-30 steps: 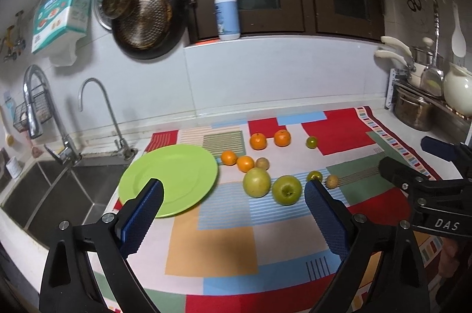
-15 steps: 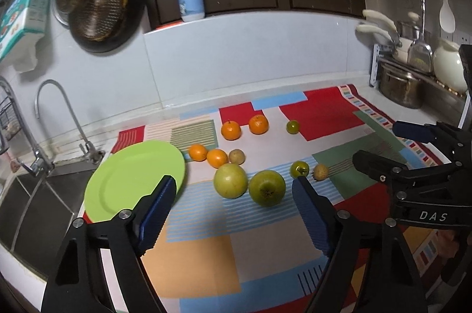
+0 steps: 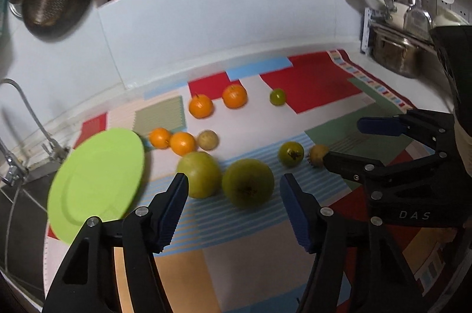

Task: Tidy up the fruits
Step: 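Move the left tool to the green apple while the right tool approaches a small brown fruit, then close the left tool on the green apple while the right tool grips the brown fruit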

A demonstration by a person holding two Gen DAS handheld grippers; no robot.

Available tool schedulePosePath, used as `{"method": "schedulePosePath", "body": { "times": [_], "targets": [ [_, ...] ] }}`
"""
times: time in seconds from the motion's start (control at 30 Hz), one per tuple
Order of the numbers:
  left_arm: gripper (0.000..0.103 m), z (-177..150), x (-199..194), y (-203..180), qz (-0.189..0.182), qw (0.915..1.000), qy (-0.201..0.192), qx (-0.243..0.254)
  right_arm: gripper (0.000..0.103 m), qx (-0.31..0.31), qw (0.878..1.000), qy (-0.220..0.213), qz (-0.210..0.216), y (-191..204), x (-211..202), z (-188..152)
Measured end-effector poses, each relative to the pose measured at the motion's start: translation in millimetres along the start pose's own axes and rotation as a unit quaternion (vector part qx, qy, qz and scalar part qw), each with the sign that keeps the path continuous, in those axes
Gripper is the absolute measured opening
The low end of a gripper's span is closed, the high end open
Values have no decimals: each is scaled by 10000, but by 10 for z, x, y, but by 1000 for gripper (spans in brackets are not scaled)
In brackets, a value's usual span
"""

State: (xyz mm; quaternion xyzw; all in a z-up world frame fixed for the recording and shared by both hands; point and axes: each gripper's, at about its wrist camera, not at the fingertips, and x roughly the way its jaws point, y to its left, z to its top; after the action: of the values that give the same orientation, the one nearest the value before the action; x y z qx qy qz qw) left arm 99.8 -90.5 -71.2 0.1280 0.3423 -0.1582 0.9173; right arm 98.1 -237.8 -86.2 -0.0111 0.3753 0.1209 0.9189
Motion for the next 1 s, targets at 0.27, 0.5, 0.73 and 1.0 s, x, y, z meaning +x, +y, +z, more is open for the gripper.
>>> {"method": "schedulePosePath", "body": {
  "times": [0.27, 0.5, 0.73, 1.0],
  "targets": [
    [56, -19, 229, -20, -162, 9996, 242, 7, 62, -18, 9995, 235, 211, -30, 222, -21],
    [52, -25, 353, -27, -261, 9990, 365, 20, 57, 47, 9988, 358, 341, -62, 331, -10],
    [49, -8, 441, -55, -279, 9989, 382, 69, 49, 73, 9982, 427, 415, -62, 398, 6],
    [50, 19, 511, -85, -179, 9991, 342, 154, 39, 162, 9973, 521, 494, -62, 451, -7]
  ]
}}
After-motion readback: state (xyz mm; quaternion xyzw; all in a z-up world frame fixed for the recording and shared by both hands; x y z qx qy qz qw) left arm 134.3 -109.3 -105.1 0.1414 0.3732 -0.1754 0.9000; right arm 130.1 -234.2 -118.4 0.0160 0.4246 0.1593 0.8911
